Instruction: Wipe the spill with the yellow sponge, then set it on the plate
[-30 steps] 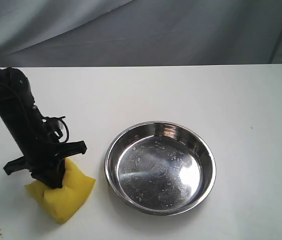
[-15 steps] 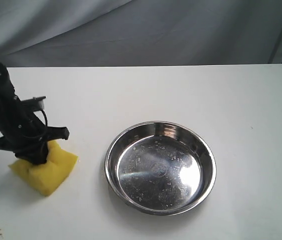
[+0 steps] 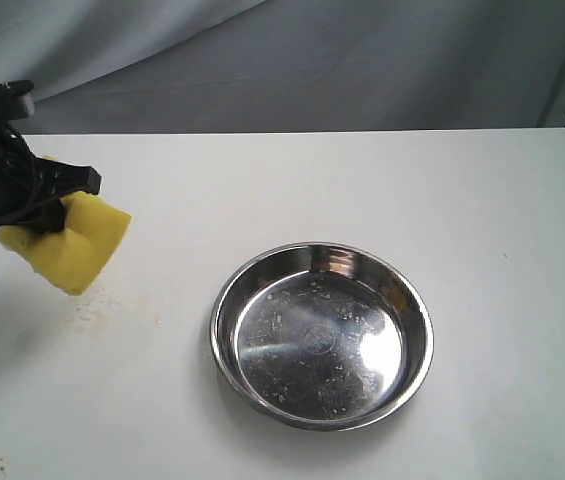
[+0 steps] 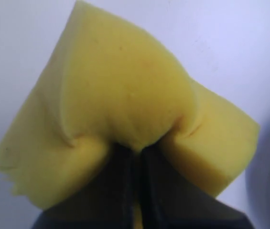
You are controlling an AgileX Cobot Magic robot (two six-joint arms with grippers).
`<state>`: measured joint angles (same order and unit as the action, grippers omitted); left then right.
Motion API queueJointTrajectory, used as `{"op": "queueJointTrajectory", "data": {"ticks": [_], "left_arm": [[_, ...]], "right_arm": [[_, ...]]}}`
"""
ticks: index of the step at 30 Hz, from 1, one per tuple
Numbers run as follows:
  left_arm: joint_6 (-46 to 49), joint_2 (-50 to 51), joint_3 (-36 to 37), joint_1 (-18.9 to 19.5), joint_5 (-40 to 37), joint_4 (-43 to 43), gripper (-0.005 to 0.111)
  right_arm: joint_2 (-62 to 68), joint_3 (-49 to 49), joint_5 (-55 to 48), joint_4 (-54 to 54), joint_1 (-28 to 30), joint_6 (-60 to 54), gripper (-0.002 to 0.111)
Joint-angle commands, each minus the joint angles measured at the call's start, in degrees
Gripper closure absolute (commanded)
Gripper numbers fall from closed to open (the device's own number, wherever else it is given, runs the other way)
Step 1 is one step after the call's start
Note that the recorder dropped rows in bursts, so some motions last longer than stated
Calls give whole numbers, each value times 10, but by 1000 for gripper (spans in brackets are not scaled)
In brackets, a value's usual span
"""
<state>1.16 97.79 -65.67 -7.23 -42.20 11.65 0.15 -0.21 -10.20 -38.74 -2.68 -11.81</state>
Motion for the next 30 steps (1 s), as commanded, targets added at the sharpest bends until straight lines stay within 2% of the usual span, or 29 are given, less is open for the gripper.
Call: {"op": "queueJointTrajectory", "data": {"ticks": [1,7,10,11,12,14,17,20,23,26,28,30], "left_arm": [[5,-19,0,-1,0,-2,107],[4,30,7,-1,17,13,107],[23,50,7,-1,32,58,107],[38,51,8,-1,20,69,107],[54,52,8,-1,-28,83,107],[54,55,8,-1,-73,72,105],[51,55,8,-1,-77,69,89],[51,55,8,-1,-73,73,64],[51,55,8,-1,-77,73,53],[59,55,7,-1,-93,73,35],[65,55,7,-1,-93,88,27],[73,55,7,-1,-93,118,27]], "right_arm": [[-1,2,2,-2,-2,-1,108],[-1,2,2,-2,-2,-1,108],[-1,2,2,-2,-2,-1,108],[-1,2,2,-2,-2,-1,108],[-1,2,2,-2,-2,-1,108],[-1,2,2,-2,-2,-1,108],[-1,2,2,-2,-2,-1,108],[-1,2,2,1,-2,-1,108],[-1,2,2,1,-2,-1,108],[-1,2,2,1,-2,-1,108],[-1,2,2,1,-2,-1,108],[-1,2,2,1,-2,-1,108]]}}
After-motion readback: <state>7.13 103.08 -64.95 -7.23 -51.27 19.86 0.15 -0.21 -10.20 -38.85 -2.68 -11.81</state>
